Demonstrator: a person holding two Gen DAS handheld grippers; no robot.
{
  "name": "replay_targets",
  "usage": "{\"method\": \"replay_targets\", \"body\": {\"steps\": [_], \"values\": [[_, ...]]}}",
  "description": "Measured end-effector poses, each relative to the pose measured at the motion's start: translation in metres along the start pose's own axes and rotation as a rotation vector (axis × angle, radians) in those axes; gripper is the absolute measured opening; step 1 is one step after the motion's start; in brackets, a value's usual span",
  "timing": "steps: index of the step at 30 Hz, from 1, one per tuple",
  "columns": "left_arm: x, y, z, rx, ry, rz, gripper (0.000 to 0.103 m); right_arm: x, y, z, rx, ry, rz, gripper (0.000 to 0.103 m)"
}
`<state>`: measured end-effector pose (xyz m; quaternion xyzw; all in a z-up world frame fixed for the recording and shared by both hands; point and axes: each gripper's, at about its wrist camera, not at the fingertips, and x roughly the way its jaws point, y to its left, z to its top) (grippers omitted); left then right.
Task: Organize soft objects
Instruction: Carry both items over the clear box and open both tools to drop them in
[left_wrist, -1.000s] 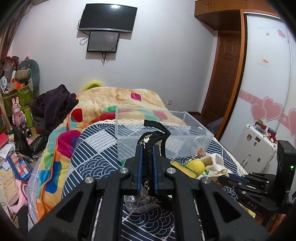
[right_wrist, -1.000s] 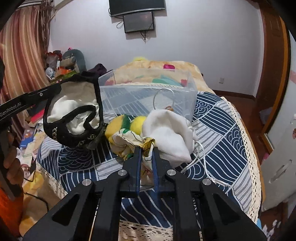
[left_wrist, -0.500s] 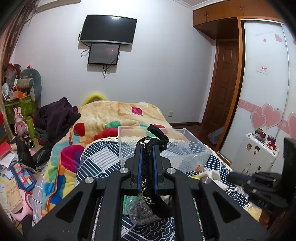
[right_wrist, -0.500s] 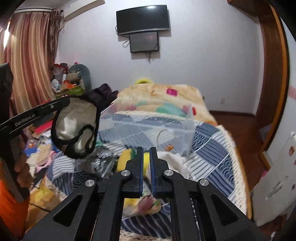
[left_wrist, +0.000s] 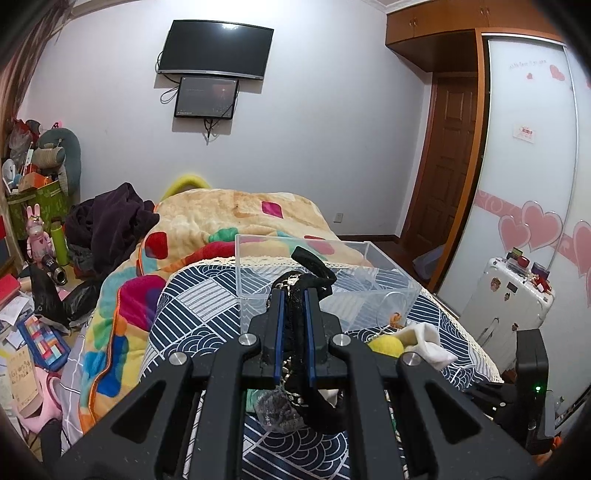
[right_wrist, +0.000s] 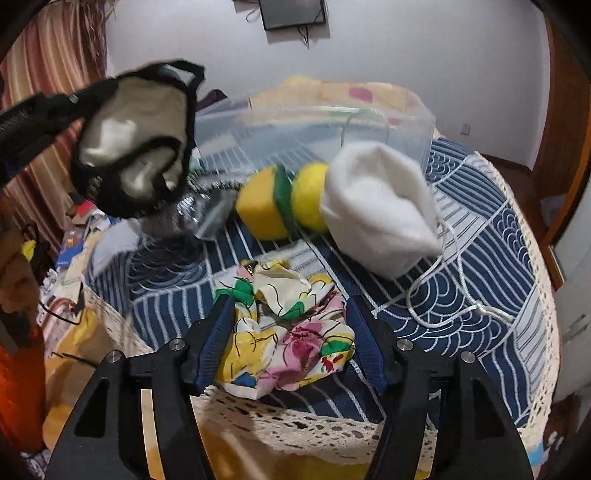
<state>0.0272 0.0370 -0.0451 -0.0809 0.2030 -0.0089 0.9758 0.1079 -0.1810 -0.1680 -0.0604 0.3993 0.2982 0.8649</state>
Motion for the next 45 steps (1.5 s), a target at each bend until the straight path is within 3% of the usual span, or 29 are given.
{"method": "replay_targets", "body": {"steps": [2,4,7,13,20,28,37,45], "values": [[0.001,0.0,0.0,0.001,0.0,-0.003,0.009,-0.003,0.001,0.0,-0.011,-0.011,-0.005,0.05],[0.001,-0.001,0.001,0.006,-0.002,-0.004,0.009,-0.003,0.002,0.001,-0.017,-0.01,0.002,0.025],[0.0,-0.001,0.003,0.011,-0.012,-0.002,0.009,-0.008,0.003,0.003,-0.025,-0.024,0.003,0.014],[0.003,0.004,0.016,-0.011,-0.028,-0.024,0.009,-0.029,0.004,0.019,-0.036,-0.106,-0.022,0.013],[0.008,0.005,0.042,-0.019,-0.08,-0.035,0.009,-0.06,-0.001,0.06,-0.026,-0.265,-0.056,0.013],[0.033,0.005,0.068,-0.022,-0.121,-0.035,0.009,-0.062,-0.018,0.104,0.012,-0.374,-0.111,0.013],[0.098,0.006,0.079,-0.036,-0.055,0.003,0.009,-0.04,-0.033,0.136,0.044,-0.365,-0.144,0.013],[0.151,0.013,0.067,-0.036,0.091,0.029,0.009,-0.006,-0.038,0.148,0.021,-0.253,-0.138,0.014]]}}
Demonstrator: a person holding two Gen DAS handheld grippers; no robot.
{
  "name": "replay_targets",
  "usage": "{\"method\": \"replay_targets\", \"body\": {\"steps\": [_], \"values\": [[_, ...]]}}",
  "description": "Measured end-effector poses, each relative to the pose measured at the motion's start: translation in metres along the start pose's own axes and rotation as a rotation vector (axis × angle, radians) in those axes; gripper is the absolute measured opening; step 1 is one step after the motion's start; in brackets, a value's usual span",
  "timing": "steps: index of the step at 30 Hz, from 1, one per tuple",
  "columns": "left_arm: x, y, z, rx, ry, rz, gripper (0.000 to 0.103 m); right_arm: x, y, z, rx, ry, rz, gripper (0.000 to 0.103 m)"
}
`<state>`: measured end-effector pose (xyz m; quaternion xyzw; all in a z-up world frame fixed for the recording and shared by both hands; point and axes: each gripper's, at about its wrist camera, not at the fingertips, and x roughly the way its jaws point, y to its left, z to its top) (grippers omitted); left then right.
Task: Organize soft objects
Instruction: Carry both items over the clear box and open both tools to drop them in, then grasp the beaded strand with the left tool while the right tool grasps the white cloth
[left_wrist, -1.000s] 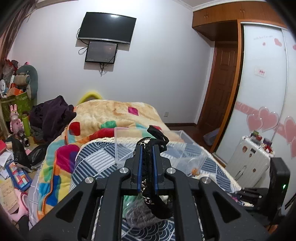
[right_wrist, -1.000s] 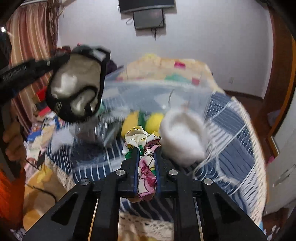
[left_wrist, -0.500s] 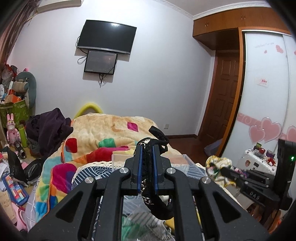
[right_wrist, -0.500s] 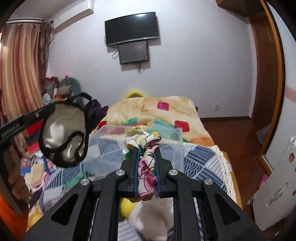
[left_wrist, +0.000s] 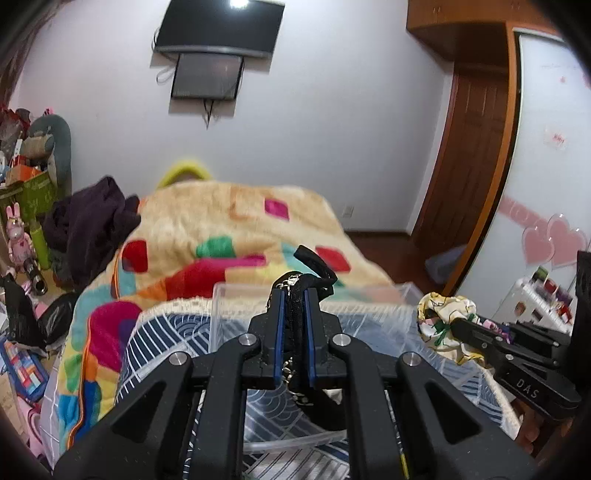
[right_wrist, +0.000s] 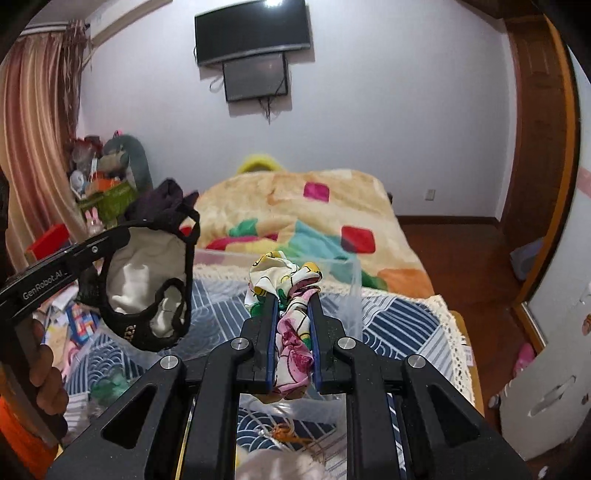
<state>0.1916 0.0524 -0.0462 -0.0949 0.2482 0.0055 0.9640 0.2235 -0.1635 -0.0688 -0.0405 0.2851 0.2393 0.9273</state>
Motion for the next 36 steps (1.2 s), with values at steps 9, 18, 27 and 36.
{"method": "replay_targets", "body": {"steps": [9,18,27,36], "values": [[0.031,-0.007,-0.021,0.061,0.184,0.008,0.009,0.032,-0.004,-0.012,-0.044,0.179,0.019,0.017],[0.024,-0.002,-0.026,0.034,0.227,-0.032,0.01,0.02,-0.005,-0.016,-0.054,0.192,0.034,0.046],[-0.023,-0.007,-0.027,0.074,0.141,-0.013,0.061,-0.024,-0.003,-0.008,-0.052,0.044,0.016,0.077],[-0.051,-0.012,-0.054,0.105,0.122,-0.005,0.079,-0.049,-0.002,-0.027,-0.03,-0.01,0.003,0.082]]}}
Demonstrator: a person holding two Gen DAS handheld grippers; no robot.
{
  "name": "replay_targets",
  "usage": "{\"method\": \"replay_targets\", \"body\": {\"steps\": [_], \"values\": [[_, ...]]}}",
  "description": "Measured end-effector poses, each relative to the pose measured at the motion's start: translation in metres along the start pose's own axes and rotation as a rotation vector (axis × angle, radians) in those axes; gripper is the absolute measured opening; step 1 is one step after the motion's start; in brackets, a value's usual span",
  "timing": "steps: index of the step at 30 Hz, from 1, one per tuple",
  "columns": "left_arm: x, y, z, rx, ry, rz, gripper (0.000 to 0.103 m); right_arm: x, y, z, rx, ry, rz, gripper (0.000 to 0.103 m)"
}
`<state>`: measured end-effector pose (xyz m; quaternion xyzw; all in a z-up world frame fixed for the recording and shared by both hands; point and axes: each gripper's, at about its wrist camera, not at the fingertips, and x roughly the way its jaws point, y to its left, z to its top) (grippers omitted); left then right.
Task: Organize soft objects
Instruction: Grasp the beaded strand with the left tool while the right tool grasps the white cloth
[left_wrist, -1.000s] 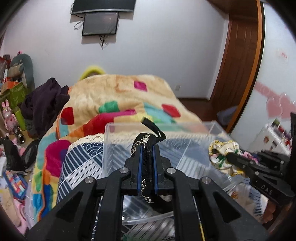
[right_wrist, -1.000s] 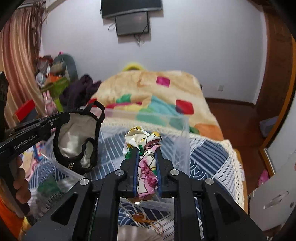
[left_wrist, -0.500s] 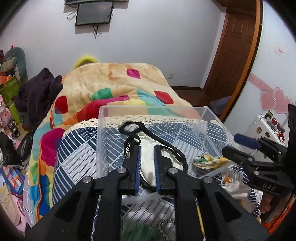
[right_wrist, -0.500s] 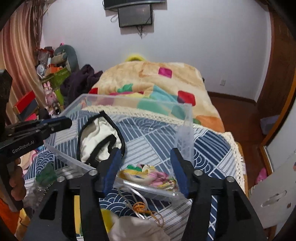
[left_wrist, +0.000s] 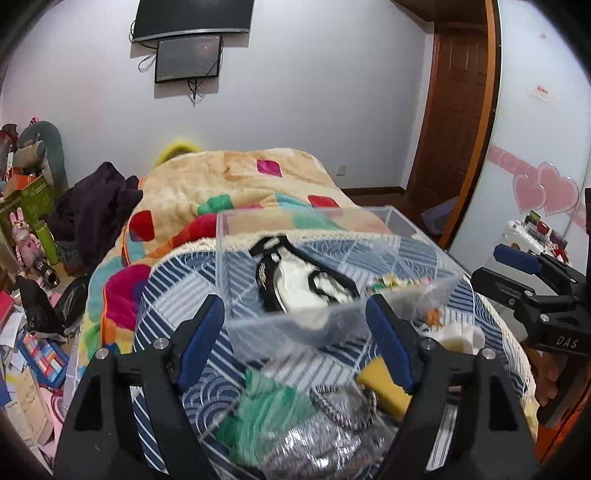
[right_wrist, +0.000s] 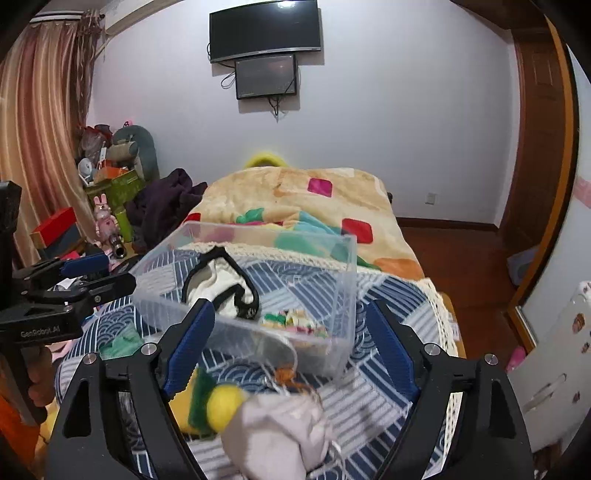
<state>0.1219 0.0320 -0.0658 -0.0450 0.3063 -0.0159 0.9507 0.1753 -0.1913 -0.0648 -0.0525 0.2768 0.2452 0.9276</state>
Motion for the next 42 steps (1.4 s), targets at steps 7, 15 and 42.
{"method": "replay_targets", "body": {"steps": [7,15,42], "values": [[0.006,-0.002,-0.032,-0.034,0.05,-0.021,0.071,-0.002,0.003,-0.026,0.01,0.036,-0.008,0.083],[0.016,-0.006,-0.054,-0.036,0.118,-0.044,0.039,0.001,0.006,-0.055,0.028,0.097,-0.003,0.083],[-0.006,-0.014,-0.056,-0.042,0.053,-0.069,0.005,-0.009,-0.004,-0.07,0.083,0.086,0.015,0.015]]}}
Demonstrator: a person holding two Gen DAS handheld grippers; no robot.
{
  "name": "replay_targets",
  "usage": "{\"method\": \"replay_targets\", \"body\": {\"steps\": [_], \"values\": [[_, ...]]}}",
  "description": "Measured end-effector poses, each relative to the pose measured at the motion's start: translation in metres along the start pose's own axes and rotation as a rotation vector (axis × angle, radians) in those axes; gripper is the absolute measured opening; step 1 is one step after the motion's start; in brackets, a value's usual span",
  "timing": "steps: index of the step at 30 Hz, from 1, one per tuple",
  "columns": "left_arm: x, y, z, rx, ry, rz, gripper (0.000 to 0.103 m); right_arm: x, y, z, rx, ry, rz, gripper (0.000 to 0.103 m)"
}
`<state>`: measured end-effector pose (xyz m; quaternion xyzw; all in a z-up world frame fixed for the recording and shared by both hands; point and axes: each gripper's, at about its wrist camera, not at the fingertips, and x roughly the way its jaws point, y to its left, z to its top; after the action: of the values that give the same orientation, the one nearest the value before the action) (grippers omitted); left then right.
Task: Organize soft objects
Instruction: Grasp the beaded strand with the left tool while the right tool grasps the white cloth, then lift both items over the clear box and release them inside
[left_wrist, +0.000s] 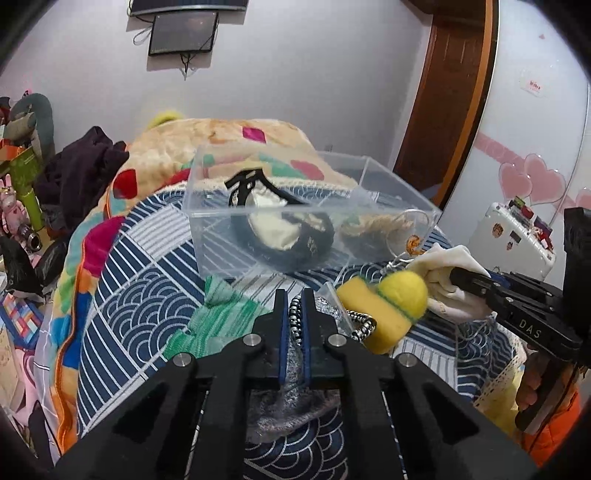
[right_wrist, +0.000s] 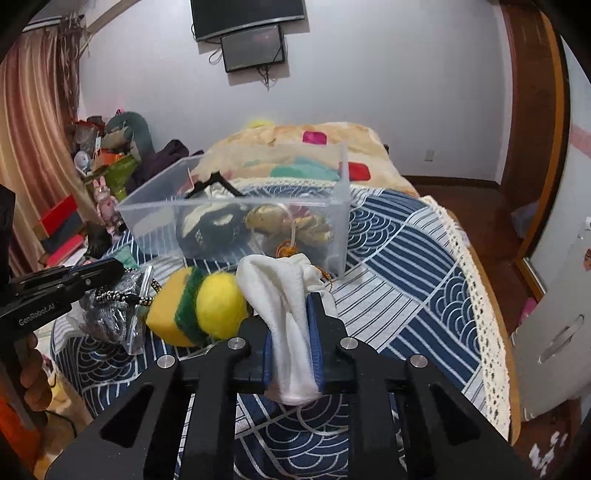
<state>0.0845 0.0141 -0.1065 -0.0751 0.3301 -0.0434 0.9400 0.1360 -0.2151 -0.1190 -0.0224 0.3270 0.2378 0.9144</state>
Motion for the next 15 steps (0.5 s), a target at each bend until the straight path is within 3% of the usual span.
{"method": "replay_targets", "body": {"steps": [15], "values": [[-0.02,0.005,0.023,-0.016,-0.075,-0.001,0.005,-0.03,0.001,0.021,-0.002,-0.12,0.001,0.015]]}}
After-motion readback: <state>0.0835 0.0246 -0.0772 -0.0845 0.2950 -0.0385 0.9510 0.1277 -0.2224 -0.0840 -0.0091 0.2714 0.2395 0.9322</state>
